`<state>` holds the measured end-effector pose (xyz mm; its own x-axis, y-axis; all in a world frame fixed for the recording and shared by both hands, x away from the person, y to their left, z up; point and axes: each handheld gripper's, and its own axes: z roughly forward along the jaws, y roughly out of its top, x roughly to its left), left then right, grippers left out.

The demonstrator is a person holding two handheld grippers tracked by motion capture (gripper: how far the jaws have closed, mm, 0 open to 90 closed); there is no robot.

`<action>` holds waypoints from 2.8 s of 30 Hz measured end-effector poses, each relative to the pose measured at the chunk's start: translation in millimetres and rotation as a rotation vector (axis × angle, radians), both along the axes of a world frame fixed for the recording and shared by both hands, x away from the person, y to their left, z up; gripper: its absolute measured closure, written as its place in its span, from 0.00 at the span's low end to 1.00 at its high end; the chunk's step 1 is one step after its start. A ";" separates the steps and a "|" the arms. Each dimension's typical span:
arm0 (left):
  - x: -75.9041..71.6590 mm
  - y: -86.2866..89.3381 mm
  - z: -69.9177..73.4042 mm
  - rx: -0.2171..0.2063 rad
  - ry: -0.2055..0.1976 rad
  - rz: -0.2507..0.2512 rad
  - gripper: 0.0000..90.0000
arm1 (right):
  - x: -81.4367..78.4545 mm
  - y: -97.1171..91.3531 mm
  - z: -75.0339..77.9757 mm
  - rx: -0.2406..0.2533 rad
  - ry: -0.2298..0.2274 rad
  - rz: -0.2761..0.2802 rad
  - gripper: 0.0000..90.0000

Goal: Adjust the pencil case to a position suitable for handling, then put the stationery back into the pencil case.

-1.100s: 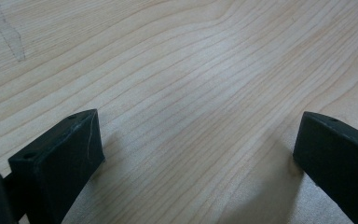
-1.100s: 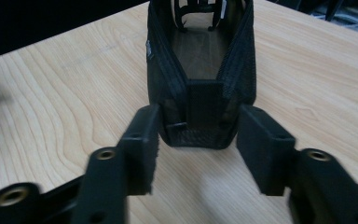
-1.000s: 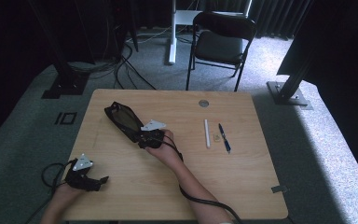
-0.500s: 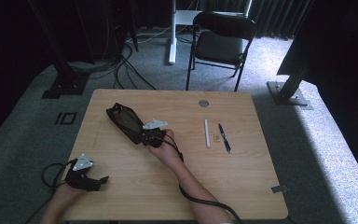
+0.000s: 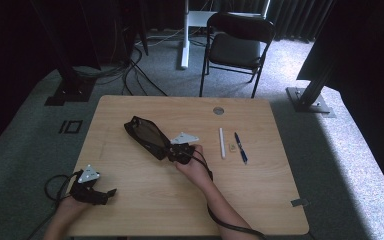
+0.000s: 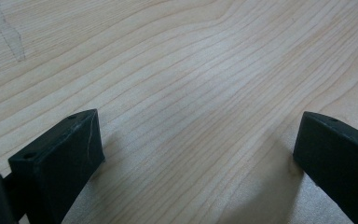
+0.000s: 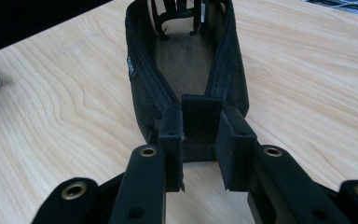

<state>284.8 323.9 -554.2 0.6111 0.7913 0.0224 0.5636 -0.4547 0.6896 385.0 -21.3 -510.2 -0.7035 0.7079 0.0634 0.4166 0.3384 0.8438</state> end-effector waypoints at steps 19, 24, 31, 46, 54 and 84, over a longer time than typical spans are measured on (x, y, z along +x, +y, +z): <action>0.0 0.0 0.0 0.000 0.000 0.000 0.02 | -38.9 -74.4 -3.2 -0.011 -0.001 -0.061 0.82; 0.0 0.0 0.0 0.000 0.000 0.000 0.02 | -52.1 -92.8 -4.1 -0.010 -0.004 -0.076 0.82; 0.0 0.0 0.0 0.000 0.000 0.000 0.02 | -66.6 -114.6 -7.1 0.008 0.009 -0.098 0.82; 0.0 0.0 0.0 0.000 0.000 0.000 0.02 | -102.5 -150.3 -9.0 -0.004 0.005 -0.147 0.81; 0.0 0.0 0.0 0.000 -0.001 0.000 0.02 | -115.4 -159.2 -11.1 0.008 0.009 -0.167 0.81; 0.0 0.0 0.0 0.000 0.000 0.000 0.02 | -76.5 -223.4 11.4 0.023 -0.052 -0.346 0.60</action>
